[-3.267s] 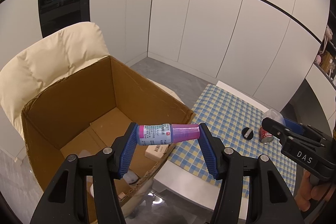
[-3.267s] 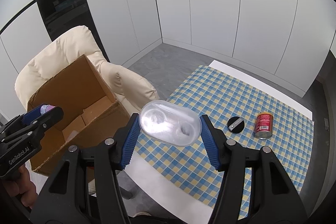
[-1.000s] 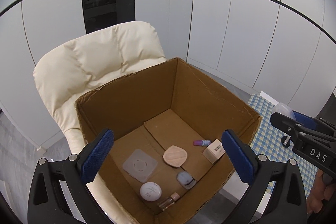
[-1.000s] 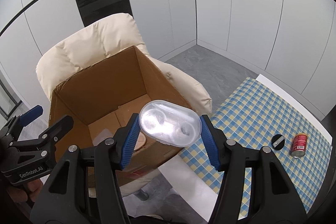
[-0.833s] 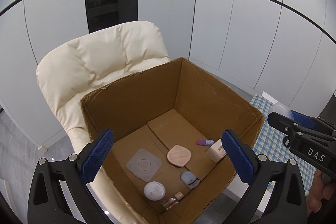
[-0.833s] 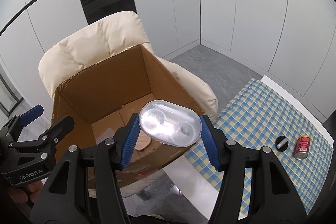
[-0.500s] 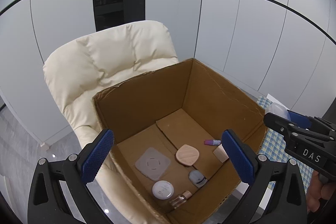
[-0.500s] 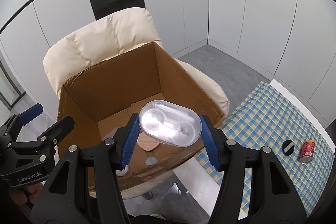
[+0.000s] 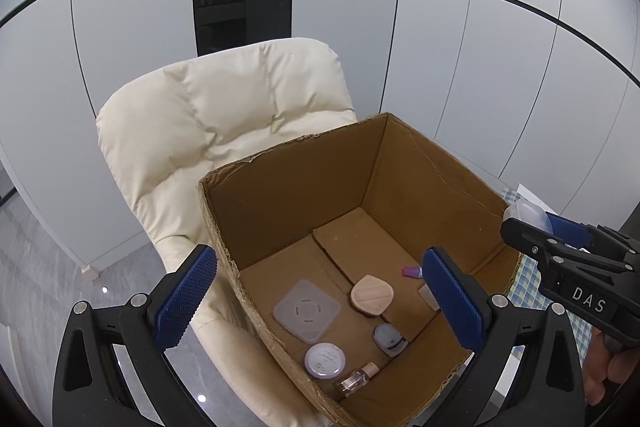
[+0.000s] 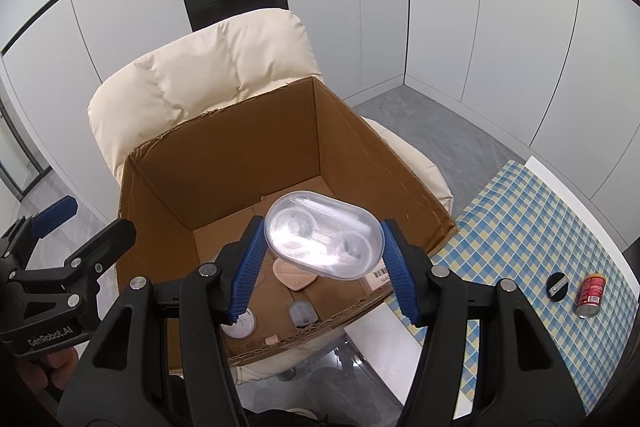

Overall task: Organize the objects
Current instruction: 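Lower the clear case over the box and open the right tool, then withdraw both open tools from above the cardboard box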

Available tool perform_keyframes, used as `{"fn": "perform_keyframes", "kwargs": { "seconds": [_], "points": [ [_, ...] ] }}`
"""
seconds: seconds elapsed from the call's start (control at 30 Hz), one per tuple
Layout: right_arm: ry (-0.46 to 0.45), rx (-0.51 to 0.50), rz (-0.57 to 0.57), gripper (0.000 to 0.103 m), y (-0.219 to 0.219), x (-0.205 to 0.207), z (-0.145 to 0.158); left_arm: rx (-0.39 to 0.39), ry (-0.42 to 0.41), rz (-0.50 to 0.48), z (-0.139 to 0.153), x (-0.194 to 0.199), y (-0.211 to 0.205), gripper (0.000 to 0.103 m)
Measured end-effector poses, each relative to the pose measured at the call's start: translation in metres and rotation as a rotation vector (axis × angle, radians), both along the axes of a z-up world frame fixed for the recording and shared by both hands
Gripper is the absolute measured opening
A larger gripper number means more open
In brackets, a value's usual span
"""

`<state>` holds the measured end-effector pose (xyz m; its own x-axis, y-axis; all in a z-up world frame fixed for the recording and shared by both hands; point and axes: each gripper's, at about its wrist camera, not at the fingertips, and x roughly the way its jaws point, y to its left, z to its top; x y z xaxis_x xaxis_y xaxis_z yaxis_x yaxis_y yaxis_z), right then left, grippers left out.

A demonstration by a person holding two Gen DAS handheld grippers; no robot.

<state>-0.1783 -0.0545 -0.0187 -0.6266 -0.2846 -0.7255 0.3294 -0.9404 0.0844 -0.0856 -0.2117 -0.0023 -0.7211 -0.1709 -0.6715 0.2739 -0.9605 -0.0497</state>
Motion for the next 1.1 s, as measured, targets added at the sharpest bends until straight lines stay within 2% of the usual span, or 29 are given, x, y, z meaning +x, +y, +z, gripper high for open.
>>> {"fn": "perform_keyframes", "kwargs": {
  "seconds": [0.07, 0.13, 0.2, 0.47, 0.67, 1.1],
  "points": [
    [-0.003, 0.003, 0.001, 0.061, -0.001, 0.000, -0.001, 0.001, 0.001, 0.000, 0.000, 0.000, 0.000, 0.103],
    [0.003, 0.000, -0.004, 0.071, 0.000, 0.000, 0.000, -0.001, 0.000, -0.002, 0.000, 0.000, 0.000, 0.103],
    [0.009, -0.005, -0.007, 0.074, 0.001, 0.000, 0.001, -0.002, 0.000, -0.003, 0.000, 0.000, 0.001, 0.103],
    [0.007, -0.011, -0.008, 0.081, 0.003, -0.001, 0.001, -0.004, 0.000, -0.003, 0.000, 0.000, 0.002, 0.103],
    [0.012, -0.008, -0.017, 0.091, 0.006, -0.001, 0.002, -0.004, 0.000, -0.003, 0.000, 0.000, 0.002, 0.102],
    [0.024, 0.009, -0.042, 0.103, 0.016, 0.000, 0.004, -0.006, 0.001, -0.009, -0.002, -0.005, 0.009, 0.102]
  ]
}}
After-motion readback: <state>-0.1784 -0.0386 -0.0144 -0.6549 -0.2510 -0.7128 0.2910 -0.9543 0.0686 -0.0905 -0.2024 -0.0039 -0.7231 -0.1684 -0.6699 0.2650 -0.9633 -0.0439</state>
